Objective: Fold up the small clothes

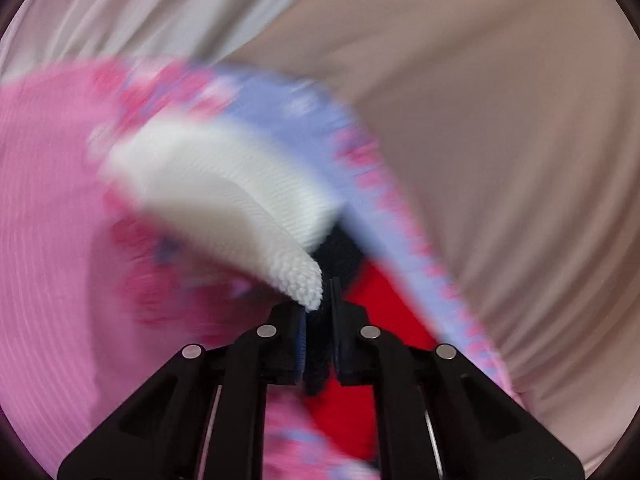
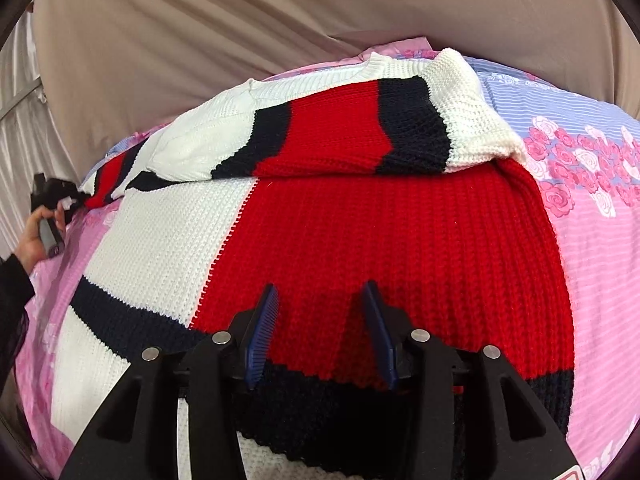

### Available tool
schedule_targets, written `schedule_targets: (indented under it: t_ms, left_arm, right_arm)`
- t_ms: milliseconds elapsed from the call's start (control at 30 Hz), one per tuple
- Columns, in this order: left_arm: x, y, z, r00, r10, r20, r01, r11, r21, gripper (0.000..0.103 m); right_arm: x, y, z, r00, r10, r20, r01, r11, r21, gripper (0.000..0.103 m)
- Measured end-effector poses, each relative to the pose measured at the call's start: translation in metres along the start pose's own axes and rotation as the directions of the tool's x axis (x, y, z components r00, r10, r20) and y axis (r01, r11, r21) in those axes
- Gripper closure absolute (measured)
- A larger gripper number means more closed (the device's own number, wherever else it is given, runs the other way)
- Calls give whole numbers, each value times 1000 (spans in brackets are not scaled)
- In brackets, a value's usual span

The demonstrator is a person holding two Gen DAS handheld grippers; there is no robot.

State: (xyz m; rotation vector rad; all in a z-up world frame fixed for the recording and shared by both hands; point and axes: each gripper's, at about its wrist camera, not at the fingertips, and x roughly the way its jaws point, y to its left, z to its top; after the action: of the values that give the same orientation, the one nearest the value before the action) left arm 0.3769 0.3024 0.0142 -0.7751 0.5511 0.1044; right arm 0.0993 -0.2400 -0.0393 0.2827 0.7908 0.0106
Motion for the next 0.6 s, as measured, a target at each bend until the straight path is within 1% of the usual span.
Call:
schedule_targets:
  t_ms: [33,67,100,133,167,200,233,267,300,333,367,400,433,467,500,533,567,600]
  left_arm:
    - [-14,-26,-6,999,-46,18,45,996,80,95]
    - [-30,-64,-17,993,-116,19,111,977,185,95]
    - [-42,-91,-28,985,-172,5,165,953,255,95]
    - [-57,-127,-47,968,-247,-31,243,910,337,95]
    - [-71,-161,-70,945,-315,-86,322,855,407,94]
    - [-80,-186,-92,923,-359,-140,382,805,453,94]
    - [-86,-210,-117,896,-394,-205,443,752,489,93]
    - [-89,-231,-146,871,-408,-275,492,704,513,90]
    - [-88,-250,-182,843,-400,-360,537,657,529,85]
    - [-83,-261,-211,824,-376,-424,563,631,535,77]
    - [-75,-267,-247,804,-337,-490,582,616,531,53]
    - [-70,-266,-270,793,-312,-523,587,620,520,38]
    - [-64,-261,-291,782,-295,-549,591,630,504,36]
    - [-57,-253,-312,772,-276,-572,590,646,484,36]
    - [-53,-243,-323,765,-262,-588,586,662,467,35]
    - [-49,-233,-328,762,-255,-595,578,682,448,34]
    - [-46,-220,-330,764,-257,-592,565,709,422,33]
    - [-49,-208,-326,760,-278,-587,561,738,376,33]
  right_arm:
    - [0,-1,0,1000,5,1,-5,1000,3,58]
    - [0,-2,0,1000,10,2,-10,1000,9,58]
    - [0,-4,0,1000,16,3,-16,1000,18,58]
    - [0,-5,0,1000,21,5,-21,999,27,58]
    - [0,-6,1,1000,25,6,-25,999,33,58]
    - [0,-7,1,1000,27,7,-27,999,38,58]
    - [0,-7,1,1000,28,7,-28,999,40,58]
    - [0,-7,1,1000,29,8,-29,999,42,58]
    - [0,-8,1,1000,30,9,-30,999,44,58]
    - [0,-8,1,1000,30,10,-30,998,47,58]
    - [-1,-9,1,999,32,12,-33,998,53,58]
    - [-2,-11,1,999,38,15,-38,997,63,58]
    - [-2,-13,0,999,40,19,-42,996,73,58]
    - [-3,-15,0,999,40,23,-42,996,84,58]
    - [-4,-19,0,998,51,27,-54,993,100,58]
    - [-4,-21,0,998,63,30,-66,992,111,58]
    - [-5,-23,0,997,73,34,-77,990,122,58]
    - [-7,-27,0,996,79,44,-84,987,139,58]
